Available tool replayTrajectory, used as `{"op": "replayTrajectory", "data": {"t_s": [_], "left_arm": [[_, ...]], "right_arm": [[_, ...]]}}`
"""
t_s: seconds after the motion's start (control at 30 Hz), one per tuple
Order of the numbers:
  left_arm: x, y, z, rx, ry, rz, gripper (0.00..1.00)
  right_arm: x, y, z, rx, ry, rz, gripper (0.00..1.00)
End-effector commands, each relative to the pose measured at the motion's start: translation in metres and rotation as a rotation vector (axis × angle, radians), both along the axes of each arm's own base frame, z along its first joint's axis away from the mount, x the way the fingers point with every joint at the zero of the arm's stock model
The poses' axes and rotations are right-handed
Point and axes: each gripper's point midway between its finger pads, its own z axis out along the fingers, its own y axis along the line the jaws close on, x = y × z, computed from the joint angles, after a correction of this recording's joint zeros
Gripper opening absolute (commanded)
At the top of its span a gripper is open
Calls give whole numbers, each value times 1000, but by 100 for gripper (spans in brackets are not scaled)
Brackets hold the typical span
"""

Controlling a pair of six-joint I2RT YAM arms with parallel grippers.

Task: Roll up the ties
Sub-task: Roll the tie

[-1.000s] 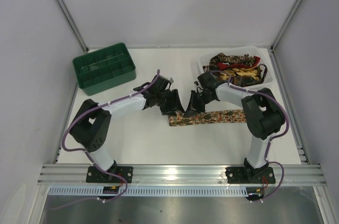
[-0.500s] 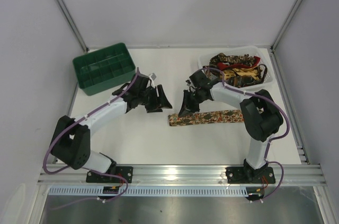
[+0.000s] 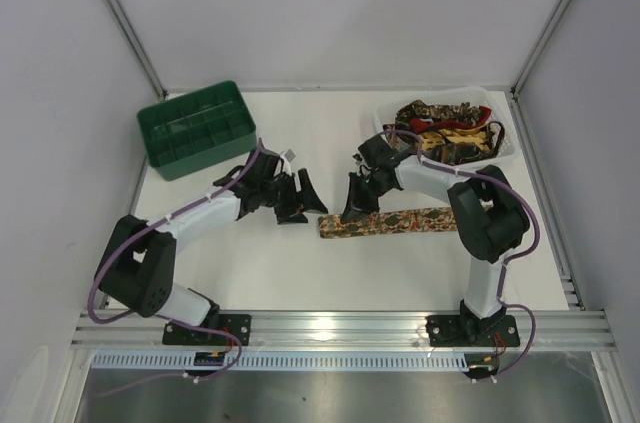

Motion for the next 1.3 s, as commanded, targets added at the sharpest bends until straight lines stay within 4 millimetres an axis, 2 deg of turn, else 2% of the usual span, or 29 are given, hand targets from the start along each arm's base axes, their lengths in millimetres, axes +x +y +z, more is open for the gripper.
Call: {"op": "replayTrajectory", "data": {"t_s": [0.0, 0.3, 0.43, 0.57, 0.73, 0.9, 1.2, 1.27], "left_arm": [[4, -11, -2, -60, 15, -11, 74], [-2, -30, -29, -35, 91, -58, 72], [3, -37, -41, -18, 116, -56, 72], [8, -39, -47, -1, 138, -23, 71], [15, -44, -42, -33, 128, 12, 70], [12, -45, -50, -35, 171, 37, 69], [17, -53, -59, -37, 198, 57, 53], [19, -58, -58, -50, 192, 50, 43]], "right_arm": [[6, -6, -7, -17, -10, -5, 0], [10, -15, -20, -38, 3, -17, 0], [9, -16, -22, -32, 11, -18, 0], [7, -16, -22, -30, 13, -17, 0], [5, -15, -23, -28, 15, -10, 0], [5, -15, -23, -27, 12, -9, 0], [4, -15, -21, -29, 14, -6, 0], [5, -14, -18, -24, 5, -3, 0]]}}
